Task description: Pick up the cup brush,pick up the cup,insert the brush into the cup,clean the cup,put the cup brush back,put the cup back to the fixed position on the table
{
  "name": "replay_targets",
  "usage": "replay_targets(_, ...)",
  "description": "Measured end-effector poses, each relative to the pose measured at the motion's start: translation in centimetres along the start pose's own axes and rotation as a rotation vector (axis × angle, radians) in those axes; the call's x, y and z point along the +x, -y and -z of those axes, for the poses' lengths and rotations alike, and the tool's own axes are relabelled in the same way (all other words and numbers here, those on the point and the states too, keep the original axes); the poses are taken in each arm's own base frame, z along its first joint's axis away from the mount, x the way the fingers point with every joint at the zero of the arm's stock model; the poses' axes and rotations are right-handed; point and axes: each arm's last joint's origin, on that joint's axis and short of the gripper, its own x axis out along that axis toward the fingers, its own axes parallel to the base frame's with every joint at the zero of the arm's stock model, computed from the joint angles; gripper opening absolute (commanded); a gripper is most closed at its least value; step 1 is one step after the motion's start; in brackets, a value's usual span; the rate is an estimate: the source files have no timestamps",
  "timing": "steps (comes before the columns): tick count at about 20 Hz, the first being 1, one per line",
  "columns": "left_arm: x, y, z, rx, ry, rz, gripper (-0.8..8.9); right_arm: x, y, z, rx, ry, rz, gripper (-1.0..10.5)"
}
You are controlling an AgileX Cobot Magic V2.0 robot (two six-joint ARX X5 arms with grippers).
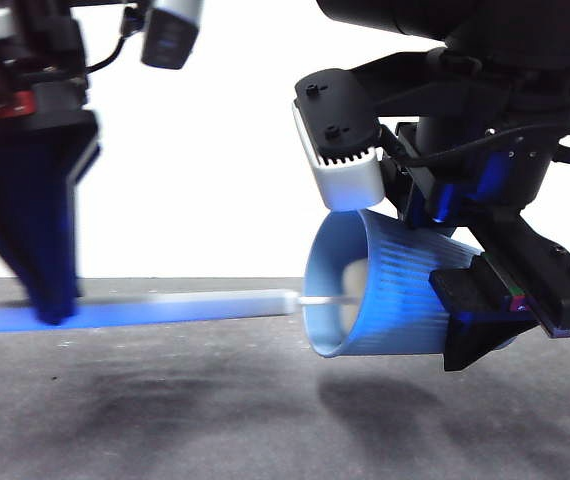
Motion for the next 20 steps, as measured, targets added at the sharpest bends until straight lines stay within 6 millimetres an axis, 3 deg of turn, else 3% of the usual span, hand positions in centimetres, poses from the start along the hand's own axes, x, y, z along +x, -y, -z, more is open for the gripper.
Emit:
replay_targets(13, -2.9, -4.2, 4.2, -0.24, -0.048, -0.109, -0.08, 0.9, 1.6, 2.2, 0.255, -0.084, 0.024, -0.1)
replay_targets(16, -3.0, -5.0, 4.5, -0.327, -0.023, -0.121, -0.09, -0.1, 2.8, 3.5, 0.434, -0.051, 0.079, -0.1)
replay_targets(20, -3.3, -6.8, 3.6, -0.559, 0.186, -0.131, -0.09, -3.1, 4.3, 5.4, 0.734, 0.087, 0.15, -0.1)
